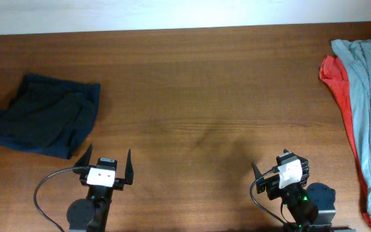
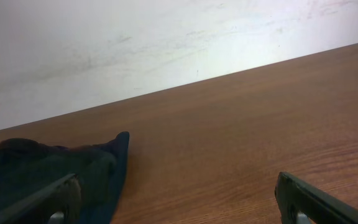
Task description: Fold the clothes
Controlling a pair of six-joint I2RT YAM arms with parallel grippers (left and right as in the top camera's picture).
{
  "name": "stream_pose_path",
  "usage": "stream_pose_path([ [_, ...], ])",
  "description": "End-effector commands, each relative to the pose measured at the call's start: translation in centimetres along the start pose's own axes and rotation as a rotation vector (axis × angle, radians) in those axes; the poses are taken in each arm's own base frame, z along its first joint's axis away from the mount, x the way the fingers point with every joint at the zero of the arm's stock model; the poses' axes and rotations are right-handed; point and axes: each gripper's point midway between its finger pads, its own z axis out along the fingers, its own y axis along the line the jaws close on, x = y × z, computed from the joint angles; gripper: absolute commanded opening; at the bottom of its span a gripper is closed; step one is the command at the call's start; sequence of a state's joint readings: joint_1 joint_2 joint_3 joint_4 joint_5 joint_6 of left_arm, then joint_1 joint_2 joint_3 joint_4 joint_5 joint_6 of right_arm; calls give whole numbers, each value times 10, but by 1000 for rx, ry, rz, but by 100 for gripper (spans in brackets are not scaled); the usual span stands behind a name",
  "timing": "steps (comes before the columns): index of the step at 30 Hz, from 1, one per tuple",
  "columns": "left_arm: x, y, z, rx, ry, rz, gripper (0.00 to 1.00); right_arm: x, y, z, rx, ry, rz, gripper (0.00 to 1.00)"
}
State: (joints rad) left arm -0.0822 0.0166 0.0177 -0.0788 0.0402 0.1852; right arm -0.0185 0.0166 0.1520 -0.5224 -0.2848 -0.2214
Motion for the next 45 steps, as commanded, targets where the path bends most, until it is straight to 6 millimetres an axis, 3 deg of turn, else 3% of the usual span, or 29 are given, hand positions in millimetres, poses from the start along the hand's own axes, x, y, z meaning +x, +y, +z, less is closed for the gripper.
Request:
stream_pose_path([
  [1, 2, 1, 0, -7, 0, -12, 99, 2, 0, 1, 0, 4, -8, 99],
  [27, 2, 1, 0, -7, 0, -12, 99, 2, 0, 1, 0, 4, -8, 98],
  [31, -9, 2, 0, -13, -46, -10, 99, -13, -4, 0, 20, -57, -29, 98],
  [35, 2, 1, 0, -11, 0, -10, 99, -15, -3, 0, 13, -67, -31, 99],
  [38, 4, -5, 1, 27, 11, -135, 99, -17, 1, 0, -11, -77, -30, 98],
  [43, -5, -21, 0, 124, -22, -192, 99, -27, 24, -3, -145, -129, -44, 99],
  [45, -17, -21, -2, 132, -43, -197, 99, -41, 28, -6, -175, -178, -20, 98],
])
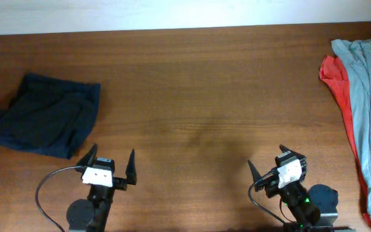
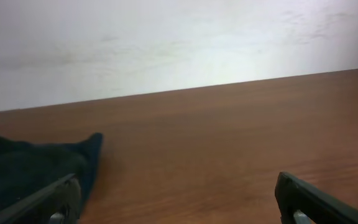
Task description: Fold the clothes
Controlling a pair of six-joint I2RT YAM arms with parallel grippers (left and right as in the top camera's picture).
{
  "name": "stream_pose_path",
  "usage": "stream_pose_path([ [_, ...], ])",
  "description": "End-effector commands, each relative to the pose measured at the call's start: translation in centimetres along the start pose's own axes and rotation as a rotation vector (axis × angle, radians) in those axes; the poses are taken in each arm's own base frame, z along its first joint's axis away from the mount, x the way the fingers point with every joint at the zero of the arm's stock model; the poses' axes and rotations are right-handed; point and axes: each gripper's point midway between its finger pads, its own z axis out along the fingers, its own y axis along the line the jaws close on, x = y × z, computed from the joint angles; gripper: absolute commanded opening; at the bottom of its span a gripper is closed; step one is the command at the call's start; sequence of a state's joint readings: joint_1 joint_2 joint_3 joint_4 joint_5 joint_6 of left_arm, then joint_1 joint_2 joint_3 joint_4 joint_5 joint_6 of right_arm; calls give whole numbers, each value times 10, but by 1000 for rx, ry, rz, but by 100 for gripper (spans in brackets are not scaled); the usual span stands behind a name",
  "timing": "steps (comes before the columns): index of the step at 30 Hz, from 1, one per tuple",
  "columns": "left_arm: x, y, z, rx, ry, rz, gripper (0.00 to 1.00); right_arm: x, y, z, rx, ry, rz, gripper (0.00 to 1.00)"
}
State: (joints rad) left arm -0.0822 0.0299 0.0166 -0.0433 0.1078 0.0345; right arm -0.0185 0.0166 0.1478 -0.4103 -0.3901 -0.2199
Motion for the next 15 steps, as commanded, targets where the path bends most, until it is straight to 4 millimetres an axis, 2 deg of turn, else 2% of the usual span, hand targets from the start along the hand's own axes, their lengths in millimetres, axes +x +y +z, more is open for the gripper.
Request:
stream_pose_path([
  [1, -17, -11, -3, 67, -23, -47, 99, -24, 14, -4, -87, -88, 45, 99],
  [4, -59, -7, -11, 43, -51, -43, 99, -64, 8, -16, -55, -201, 45, 99],
  [5, -93, -2, -12, 24, -34, -45, 99, -92, -4, -29, 6, -246, 79, 99],
  [8, -118, 4, 4, 4, 84, -58, 99, -122, -12, -38, 34, -242, 109, 99],
  [11, -135, 5, 31, 16, 278, -81, 99, -132, -30, -37, 104, -97, 184, 99],
  [14, -156, 7, 52, 24, 456, -101, 99, -137, -49, -33, 169, 124, 262, 99],
  [15, -166, 9, 61, 24, 526, -109, 99, -144, -54, -28, 166, 223, 283, 99],
])
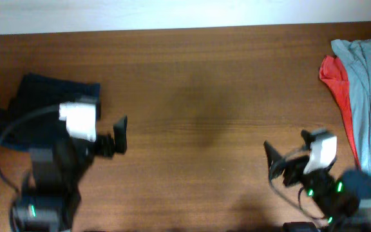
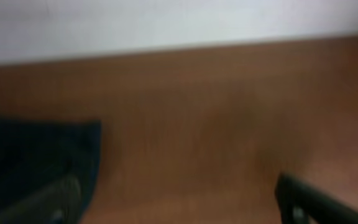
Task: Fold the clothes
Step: 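Reach the right gripper to the light blue t-shirt and grasp it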
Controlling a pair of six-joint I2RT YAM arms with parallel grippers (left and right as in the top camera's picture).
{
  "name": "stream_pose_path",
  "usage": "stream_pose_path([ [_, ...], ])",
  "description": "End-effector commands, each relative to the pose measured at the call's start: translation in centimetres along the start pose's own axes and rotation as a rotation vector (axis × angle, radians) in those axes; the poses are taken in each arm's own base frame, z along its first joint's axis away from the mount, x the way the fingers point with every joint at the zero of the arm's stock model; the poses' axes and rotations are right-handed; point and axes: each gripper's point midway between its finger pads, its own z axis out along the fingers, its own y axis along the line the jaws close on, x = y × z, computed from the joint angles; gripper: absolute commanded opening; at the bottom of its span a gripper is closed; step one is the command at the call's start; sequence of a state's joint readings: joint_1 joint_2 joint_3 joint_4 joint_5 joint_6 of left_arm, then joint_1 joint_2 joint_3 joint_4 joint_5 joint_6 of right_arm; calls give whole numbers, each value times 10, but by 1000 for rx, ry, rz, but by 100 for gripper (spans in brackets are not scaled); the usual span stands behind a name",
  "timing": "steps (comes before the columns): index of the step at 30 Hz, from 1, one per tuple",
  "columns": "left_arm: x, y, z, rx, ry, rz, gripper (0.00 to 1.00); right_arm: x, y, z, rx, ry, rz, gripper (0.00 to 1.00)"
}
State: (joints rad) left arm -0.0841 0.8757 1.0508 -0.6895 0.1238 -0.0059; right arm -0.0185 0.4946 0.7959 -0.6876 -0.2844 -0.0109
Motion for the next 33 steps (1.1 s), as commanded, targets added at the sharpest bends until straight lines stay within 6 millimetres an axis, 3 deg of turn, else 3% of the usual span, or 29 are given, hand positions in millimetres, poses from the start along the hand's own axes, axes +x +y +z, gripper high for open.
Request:
stream_pose_path([
  [1, -41, 0, 5, 0, 102, -21, 99, -30, -13, 7, 64, 147, 51, 99],
  [3, -46, -1, 13, 11, 175, -31, 99, -35, 4, 21, -59, 258, 97, 99],
  [5, -45, -8, 20, 58, 219, -42, 99, -27, 3, 31, -72, 352, 128, 98],
  [7, -39, -15, 28, 100, 254, -53, 99, -10, -20, 42, 44, 471, 197, 99],
  [10, -25, -14, 33, 98, 322, -63, 99, 17, -78, 45, 327, 572, 428, 99],
  [12, -19, -13, 33, 92, 346, -60, 99, 33, -120, 37, 484, 601, 573, 99],
  [15, -19, -12, 33, 88, 345, -59, 99, 55, -164, 19, 620, 631, 727, 99],
  [16, -19, -12, 33, 88, 346, -60, 99, 73, -194, 2, 723, 651, 810, 99],
  [17, -19, -12, 33, 88, 346, -60, 99, 82, -207, -7, 773, 664, 844, 99],
  [20, -19, -12, 33, 88, 346, -60, 99, 117, -235, -33, 876, 728, 1027, 99],
  [24, -18, -12, 33, 88, 351, -60, 99, 150, -271, -55, 987, 715, 1210, 99],
  [27, -17, -12, 32, 88, 356, -61, 99, 167, -293, -64, 1031, 697, 1263, 87],
  [33, -16, -12, 32, 88, 361, -62, 99, 213, -319, -79, 1172, 819, 1265, 80],
])
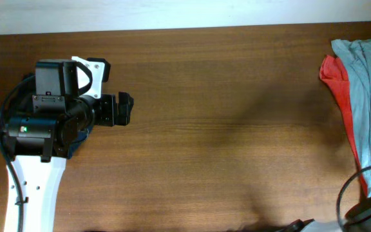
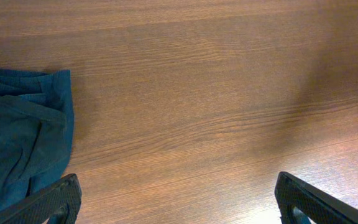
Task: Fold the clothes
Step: 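Reach the right gripper to the light blue t-shirt and grasp it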
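Note:
A crumpled dark blue garment [image 2: 17, 143] lies at the table's left side; in the overhead view my left arm covers most of it, leaving only a dark blue edge [image 1: 76, 136]. My left gripper [image 1: 122, 109] hangs above the table just right of that garment, open and empty, its fingers [image 2: 55, 200] spread wide over bare wood. At the right edge lie a red garment [image 1: 335, 80] and a light grey-blue garment [image 1: 369, 96], overlapping. The right gripper is out of view; only a cable [image 1: 359, 183] and part of its base show at the bottom right.
The brown wooden table [image 1: 224, 129] runs to a white wall along the far edge. A speck of the red garment shows at the top right corner of the left wrist view.
My left arm has moved farther up and over the blue garment, with the wrist camera now looking straight down. The right arm has gone out of the overhead view at the bottom right.
Both arms first sat low at the table's front edge, grippers open, and stayed there at the second moment. Then the left arm stood beside the blue garment and the right arm had shifted right. Now the left gripper hangs open by the garment's right edge.

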Controlling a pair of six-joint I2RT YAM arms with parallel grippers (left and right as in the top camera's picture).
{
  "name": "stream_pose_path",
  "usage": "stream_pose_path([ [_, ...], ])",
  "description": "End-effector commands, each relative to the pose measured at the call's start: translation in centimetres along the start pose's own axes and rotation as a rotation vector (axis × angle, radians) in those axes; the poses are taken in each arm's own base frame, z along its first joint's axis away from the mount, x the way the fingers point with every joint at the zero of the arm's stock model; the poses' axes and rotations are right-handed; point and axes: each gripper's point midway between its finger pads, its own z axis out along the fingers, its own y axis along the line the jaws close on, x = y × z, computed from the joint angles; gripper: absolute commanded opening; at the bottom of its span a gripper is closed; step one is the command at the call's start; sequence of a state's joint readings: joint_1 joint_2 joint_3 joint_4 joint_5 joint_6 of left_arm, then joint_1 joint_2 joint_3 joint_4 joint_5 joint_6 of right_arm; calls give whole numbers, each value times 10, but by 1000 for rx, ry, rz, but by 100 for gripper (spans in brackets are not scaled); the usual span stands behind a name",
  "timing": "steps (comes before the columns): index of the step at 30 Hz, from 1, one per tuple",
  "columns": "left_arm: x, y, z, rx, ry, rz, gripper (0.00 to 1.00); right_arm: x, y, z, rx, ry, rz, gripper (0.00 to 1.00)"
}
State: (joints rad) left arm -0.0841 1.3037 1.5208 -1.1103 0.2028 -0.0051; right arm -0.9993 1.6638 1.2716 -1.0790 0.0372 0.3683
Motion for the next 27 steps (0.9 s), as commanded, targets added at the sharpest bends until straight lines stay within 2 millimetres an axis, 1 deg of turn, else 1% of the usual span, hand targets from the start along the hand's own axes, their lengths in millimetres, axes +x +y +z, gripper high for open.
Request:
stream_pose_path([
  [1, -3, -3, -4, 12, -12, 1, 99, -12, -16, 25, 125, 3, 17, 80],
  [2, -4, -3, -4, 12, -13, 1, 99, -15, -21, 33, 162, 9, 14, 78],
  [4, -4, -3, -4, 12, -13, 1, 99, -19, -24, 38, 187, -2, 15, 79],
  [9, -4, -3, -4, 12, -15, 2, 99, -31, -36, 36, 252, -61, 50, 79],
  [11, -4, -3, -4, 12, -15, 2, 99, -33, -38, 37, 249, -71, 90, 79],
  [14, -5, -3, -4, 12, -18, 2, 99, -39, -39, 38, 242, -91, 100, 79],
  [18, -6, -3, -4, 12, -21, 3, 99, -36, -32, 48, 201, -89, 101, 79],
  [21, -7, -3, -4, 12, -25, 4, 99, -34, -33, 54, 200, -90, 102, 80],
  [22, -6, -3, -4, 12, -24, 4, 99, -33, -31, 56, 189, -92, 102, 86],
  [23, -6, -3, -4, 12, -24, 4, 99, -33, -30, 58, 182, -91, 103, 87],
  [27, -7, -3, -4, 12, -25, 4, 99, -28, -31, 64, 183, -83, 101, 88],
])
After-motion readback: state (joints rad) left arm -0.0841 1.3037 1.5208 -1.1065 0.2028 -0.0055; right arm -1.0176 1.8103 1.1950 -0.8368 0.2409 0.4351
